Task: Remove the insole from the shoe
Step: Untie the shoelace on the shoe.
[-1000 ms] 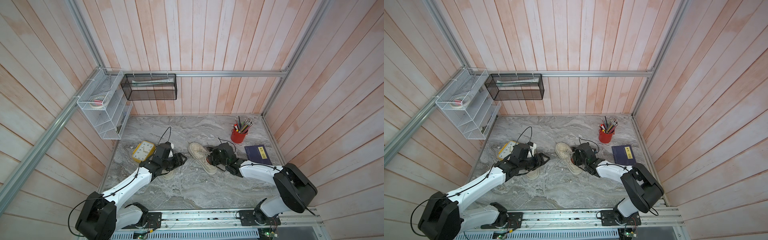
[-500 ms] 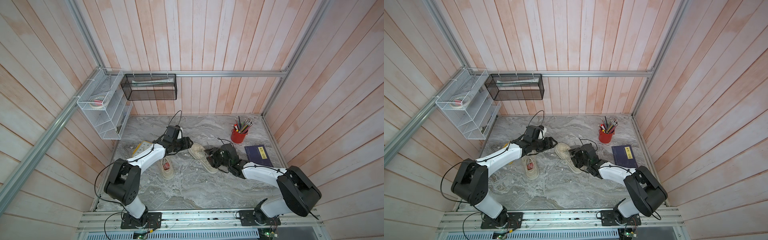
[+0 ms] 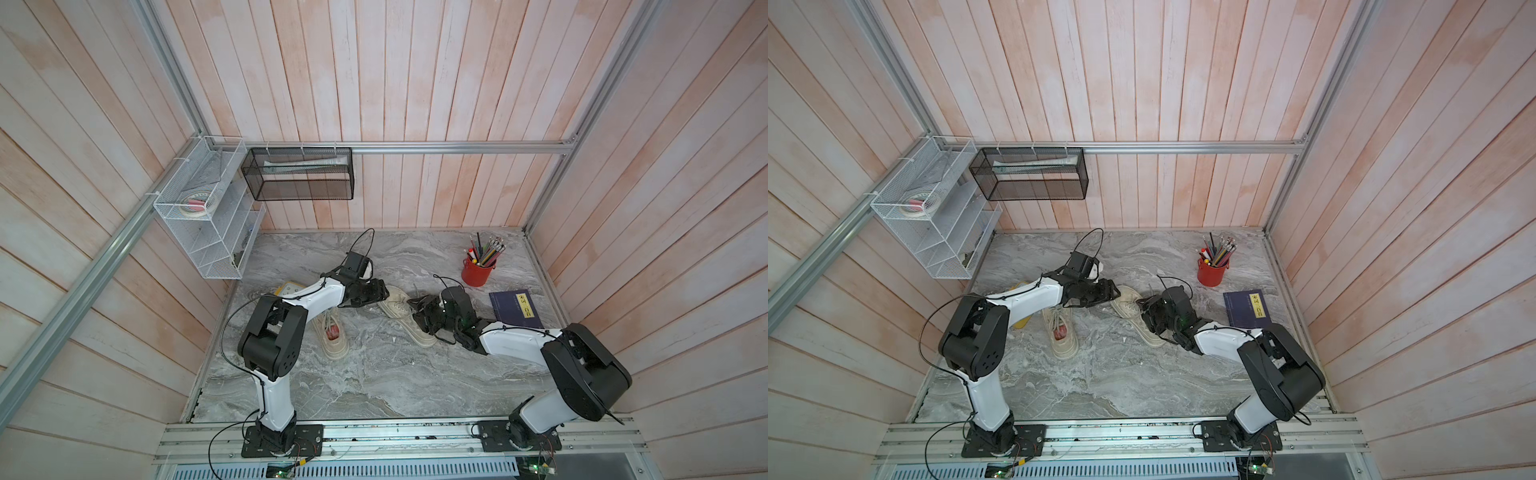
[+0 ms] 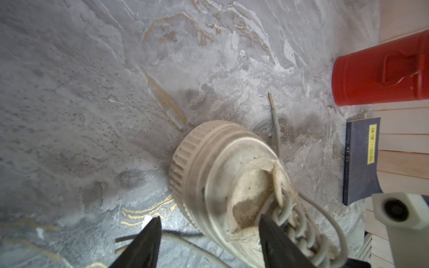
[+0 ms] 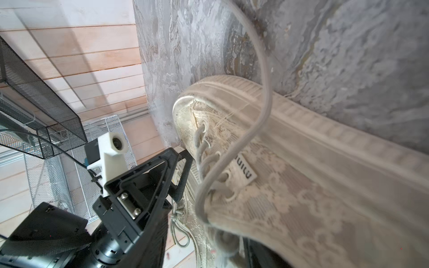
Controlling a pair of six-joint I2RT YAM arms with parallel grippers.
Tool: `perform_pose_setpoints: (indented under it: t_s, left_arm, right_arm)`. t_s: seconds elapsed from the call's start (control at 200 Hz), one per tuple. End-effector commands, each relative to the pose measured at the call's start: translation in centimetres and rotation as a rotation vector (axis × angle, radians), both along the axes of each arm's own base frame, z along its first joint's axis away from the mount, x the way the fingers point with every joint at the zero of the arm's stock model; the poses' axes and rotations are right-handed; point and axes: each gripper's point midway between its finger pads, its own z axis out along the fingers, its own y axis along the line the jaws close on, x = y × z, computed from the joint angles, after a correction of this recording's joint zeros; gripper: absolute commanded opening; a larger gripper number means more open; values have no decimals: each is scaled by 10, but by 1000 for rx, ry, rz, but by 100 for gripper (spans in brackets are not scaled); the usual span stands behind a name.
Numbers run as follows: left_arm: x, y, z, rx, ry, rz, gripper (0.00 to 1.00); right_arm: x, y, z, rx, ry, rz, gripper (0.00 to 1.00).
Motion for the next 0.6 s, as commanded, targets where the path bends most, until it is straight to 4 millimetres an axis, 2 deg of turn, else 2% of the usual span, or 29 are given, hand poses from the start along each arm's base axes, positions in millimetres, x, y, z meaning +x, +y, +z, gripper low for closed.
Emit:
perform_pose_setpoints:
  t_s: [0.0, 0.135, 0.29, 0.465, 0.595]
  left_arm:
    - [-2, -1, -2, 9, 5, -33, 68]
    - [-6, 0, -12, 24, 29, -53, 64]
    - [-8, 0, -21, 27, 47, -63, 62]
    - [-20, 2, -37, 55, 99, -97, 52]
    - [-31, 4, -47, 77, 119, -113, 51]
  right_arm:
    - [12, 1, 4, -6, -38, 7, 51]
    - [22, 3, 13, 13, -98, 49, 47]
    - [25, 8, 30, 78, -189, 82, 45]
    - [24, 13, 49, 171, -286, 95, 45]
    - [27, 20, 48, 186, -294, 123, 45]
